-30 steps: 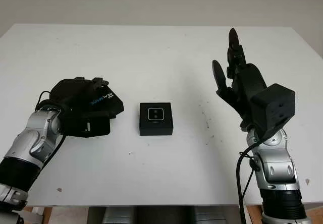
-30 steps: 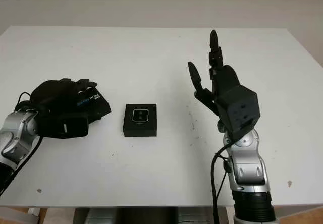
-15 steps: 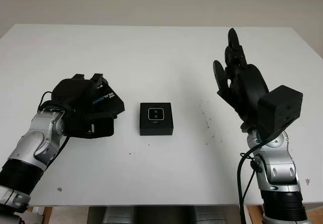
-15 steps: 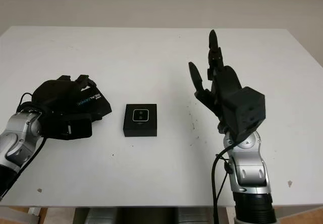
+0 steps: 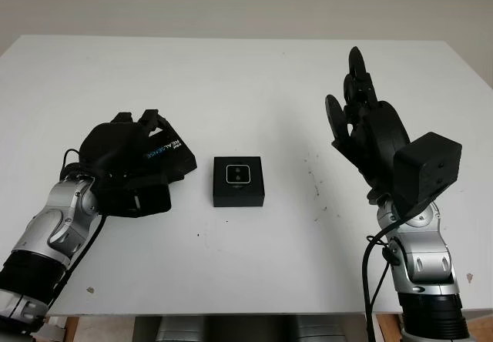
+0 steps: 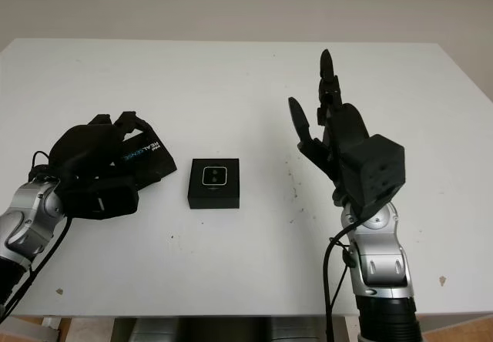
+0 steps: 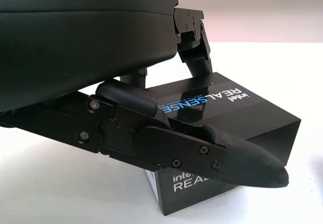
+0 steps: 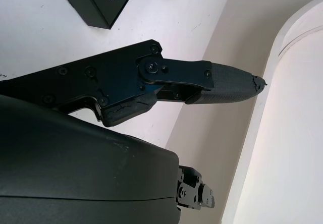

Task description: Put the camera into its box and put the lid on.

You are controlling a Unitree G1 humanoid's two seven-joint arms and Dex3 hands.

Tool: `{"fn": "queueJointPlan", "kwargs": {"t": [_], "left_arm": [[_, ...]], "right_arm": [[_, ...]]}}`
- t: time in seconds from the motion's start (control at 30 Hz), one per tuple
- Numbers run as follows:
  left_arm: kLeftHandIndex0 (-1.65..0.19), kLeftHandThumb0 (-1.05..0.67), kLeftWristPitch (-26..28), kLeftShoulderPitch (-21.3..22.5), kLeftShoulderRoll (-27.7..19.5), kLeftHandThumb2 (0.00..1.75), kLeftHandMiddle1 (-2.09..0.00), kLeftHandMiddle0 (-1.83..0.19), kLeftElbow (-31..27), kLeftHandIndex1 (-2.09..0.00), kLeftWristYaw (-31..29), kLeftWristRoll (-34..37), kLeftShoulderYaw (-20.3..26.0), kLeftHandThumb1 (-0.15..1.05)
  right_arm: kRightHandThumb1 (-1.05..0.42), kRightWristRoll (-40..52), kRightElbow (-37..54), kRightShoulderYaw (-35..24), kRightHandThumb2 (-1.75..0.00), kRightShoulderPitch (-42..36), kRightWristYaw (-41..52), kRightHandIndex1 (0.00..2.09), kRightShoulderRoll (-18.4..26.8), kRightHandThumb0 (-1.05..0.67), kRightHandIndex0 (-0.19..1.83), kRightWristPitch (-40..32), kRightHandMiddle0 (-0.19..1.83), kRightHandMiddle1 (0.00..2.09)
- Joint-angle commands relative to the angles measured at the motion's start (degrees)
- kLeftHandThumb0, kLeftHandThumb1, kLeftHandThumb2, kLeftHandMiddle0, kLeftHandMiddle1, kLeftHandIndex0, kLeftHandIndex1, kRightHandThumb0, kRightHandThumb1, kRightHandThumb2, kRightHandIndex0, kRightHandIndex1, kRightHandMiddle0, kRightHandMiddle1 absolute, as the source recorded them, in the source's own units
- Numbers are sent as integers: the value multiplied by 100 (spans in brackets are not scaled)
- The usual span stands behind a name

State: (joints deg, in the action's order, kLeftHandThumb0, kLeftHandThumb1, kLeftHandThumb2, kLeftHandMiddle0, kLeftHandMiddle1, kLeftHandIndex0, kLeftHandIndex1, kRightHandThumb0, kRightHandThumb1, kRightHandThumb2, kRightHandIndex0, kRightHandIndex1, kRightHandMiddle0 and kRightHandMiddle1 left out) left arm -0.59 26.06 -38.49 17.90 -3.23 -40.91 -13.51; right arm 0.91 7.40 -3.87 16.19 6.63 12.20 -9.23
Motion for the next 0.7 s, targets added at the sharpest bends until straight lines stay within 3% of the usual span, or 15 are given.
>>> {"fn": "queueJointPlan", "kwargs": {"t": [0.0,0.3,0.5,0.67], "left_arm": [[-19,-18,-57,22,-64,7,-209,-42,-159,-209,-74,78,95,102],[-19,-15,-217,276,-299,6,-209,-30,-418,-209,-628,671,565,102],[-28,-17,-215,420,-420,5,-209,-47,-797,-209,-1224,1110,798,98],[-26,-21,-221,700,-566,6,-209,-39,-1012,-209,-1623,1125,796,100]], "right_arm": [[-105,-3,52,-18,-51,-29,-5,0,-3,-79,-19,25,-19,0],[-105,45,42,-15,-50,-39,-38,0,-53,-79,-19,-42,-19,0],[-105,46,26,-8,-49,-41,-61,0,-67,-82,-19,-43,-19,0],[-105,60,-32,-13,-49,-45,-26,0,-58,-82,-19,39,-19,0]]}}
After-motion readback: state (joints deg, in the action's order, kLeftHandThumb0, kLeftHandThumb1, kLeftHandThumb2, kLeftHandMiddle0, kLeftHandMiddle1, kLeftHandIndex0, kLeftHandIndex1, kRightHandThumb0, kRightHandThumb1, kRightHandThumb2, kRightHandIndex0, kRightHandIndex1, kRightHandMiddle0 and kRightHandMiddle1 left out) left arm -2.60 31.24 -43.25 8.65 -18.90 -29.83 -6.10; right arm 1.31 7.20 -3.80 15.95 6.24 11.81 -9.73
